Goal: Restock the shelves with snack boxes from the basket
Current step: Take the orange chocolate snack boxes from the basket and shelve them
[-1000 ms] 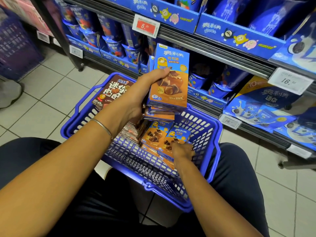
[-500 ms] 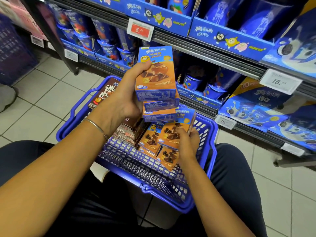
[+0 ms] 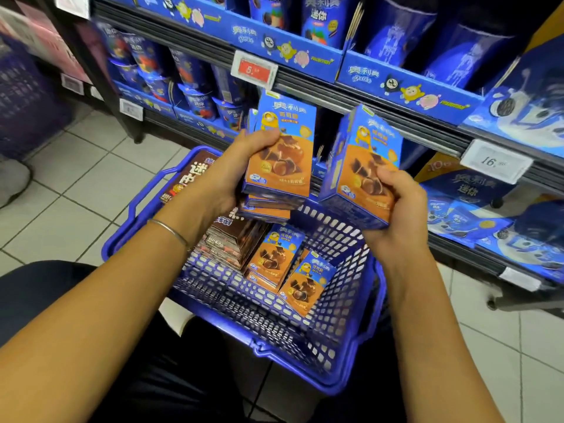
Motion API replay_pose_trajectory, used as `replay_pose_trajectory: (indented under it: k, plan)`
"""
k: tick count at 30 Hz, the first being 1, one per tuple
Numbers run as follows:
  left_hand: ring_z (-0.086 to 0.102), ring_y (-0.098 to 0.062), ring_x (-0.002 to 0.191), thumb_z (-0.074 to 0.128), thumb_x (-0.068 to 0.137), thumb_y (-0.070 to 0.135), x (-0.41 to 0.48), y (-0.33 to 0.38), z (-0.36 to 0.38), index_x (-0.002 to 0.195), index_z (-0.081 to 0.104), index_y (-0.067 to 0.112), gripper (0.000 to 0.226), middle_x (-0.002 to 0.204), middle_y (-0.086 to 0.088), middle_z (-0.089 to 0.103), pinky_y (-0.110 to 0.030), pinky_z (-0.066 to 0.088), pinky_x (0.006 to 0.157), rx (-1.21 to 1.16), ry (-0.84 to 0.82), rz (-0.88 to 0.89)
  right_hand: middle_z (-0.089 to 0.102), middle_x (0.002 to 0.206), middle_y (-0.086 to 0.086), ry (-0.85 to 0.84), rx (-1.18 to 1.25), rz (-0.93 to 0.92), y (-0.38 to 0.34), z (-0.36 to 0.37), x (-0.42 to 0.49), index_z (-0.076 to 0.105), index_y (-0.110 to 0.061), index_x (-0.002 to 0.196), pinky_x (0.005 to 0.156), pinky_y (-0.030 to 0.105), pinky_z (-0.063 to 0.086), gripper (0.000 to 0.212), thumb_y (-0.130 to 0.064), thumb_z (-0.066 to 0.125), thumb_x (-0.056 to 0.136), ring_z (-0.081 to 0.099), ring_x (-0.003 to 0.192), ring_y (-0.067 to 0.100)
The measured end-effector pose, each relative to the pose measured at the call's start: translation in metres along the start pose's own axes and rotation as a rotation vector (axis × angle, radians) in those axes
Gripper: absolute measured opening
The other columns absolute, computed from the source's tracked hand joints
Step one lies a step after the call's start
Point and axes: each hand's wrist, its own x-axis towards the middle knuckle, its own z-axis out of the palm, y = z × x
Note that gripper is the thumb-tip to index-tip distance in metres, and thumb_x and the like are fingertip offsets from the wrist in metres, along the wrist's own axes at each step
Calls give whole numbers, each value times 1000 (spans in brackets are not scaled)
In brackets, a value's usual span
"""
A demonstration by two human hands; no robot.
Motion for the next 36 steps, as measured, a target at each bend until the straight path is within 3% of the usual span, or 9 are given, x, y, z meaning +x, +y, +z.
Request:
replay_pose_trajectory:
  k: [4, 9, 14, 16, 20, 26, 31, 33, 36]
  plan:
    - [79, -23, 83, 77, 85, 41, -1, -5, 9, 136, 64, 10, 61, 104, -8, 81, -34, 62, 71, 0, -2, 21, 77, 89, 9, -115, -62, 62, 5, 27, 0, 80, -15, 86, 80, 40, 58, 28, -13, 53, 93, 74, 78, 26]
    - [75, -24, 91, 56, 108, 28, -15, 2, 25, 155, 46, 10, 51, 123, -14, 74, -32, 60, 74, 90, 73, 23, 66, 127, 25, -143, -113, 135, 13, 40, 1, 59, 1, 134, 101, 55, 49, 41, -19, 53, 99, 64, 112, 41]
    - [60, 9, 43, 43, 113, 14, -10, 4, 23, 141, 49, 9, 30, 66, 17, 69, -9, 44, 48, 31, -58, 146, 75, 110, 12, -128, -127, 169, 27, 44, 10, 76, -15, 108, 98, 52, 52, 27, -25, 53, 100, 72, 99, 30]
    - [66, 10, 54, 50, 111, 17, 3, 2, 23, 145, 49, 5, 36, 69, 18, 74, -10, 51, 57, 104, 69, 128, 77, 106, 8, -130, -139, 174, 31, 47, 15, 81, -21, 95, 94, 49, 55, 32, -25, 50, 100, 74, 95, 26]
    - [73, -16, 118, 75, 90, 54, 3, -2, 10, 169, 14, 29, 103, 141, 5, 68, -44, 55, 107, -37, 64, -14, 78, 99, 8, -118, -147, 202, 24, 62, 18, 82, -20, 92, 77, 38, 60, 35, -20, 48, 101, 76, 89, 24]
    - [68, -34, 128, 75, 92, 58, -60, 64, 10, 163, 30, 30, 89, 146, -7, 66, -59, 49, 112, -69, 111, -52, 67, 124, 27, -19, -311, 345, -32, 138, -17, 64, -2, 125, 94, 49, 54, 34, -17, 48, 100, 65, 110, 43]
    - [70, -19, 123, 54, 104, 33, -140, 203, 55, 160, 38, 16, 61, 148, -11, 63, -41, 53, 109, -48, 229, 32, 72, 114, 19, -80, -356, 334, -136, 229, -72, 69, -10, 115, 91, 47, 56, 26, -15, 51, 98, 69, 101, 35]
    - [69, 9, 94, 41, 113, 16, -168, 271, 81, 158, 40, 5, 47, 152, -14, 56, -34, 52, 90, 56, 294, 75, 67, 125, 25, -102, -362, 314, -189, 268, -95, 62, -3, 130, 99, 54, 52, 41, -17, 58, 92, 66, 110, 41]
    - [58, 19, 55, 33, 113, 6, -221, 365, 121, 154, 38, -7, 43, 118, -1, 57, -9, 48, 65, -4, 240, 124, 67, 125, 24, -100, -379, 294, -272, 326, -128, 58, -1, 135, 103, 59, 49, 46, -16, 60, 91, 65, 111, 42]
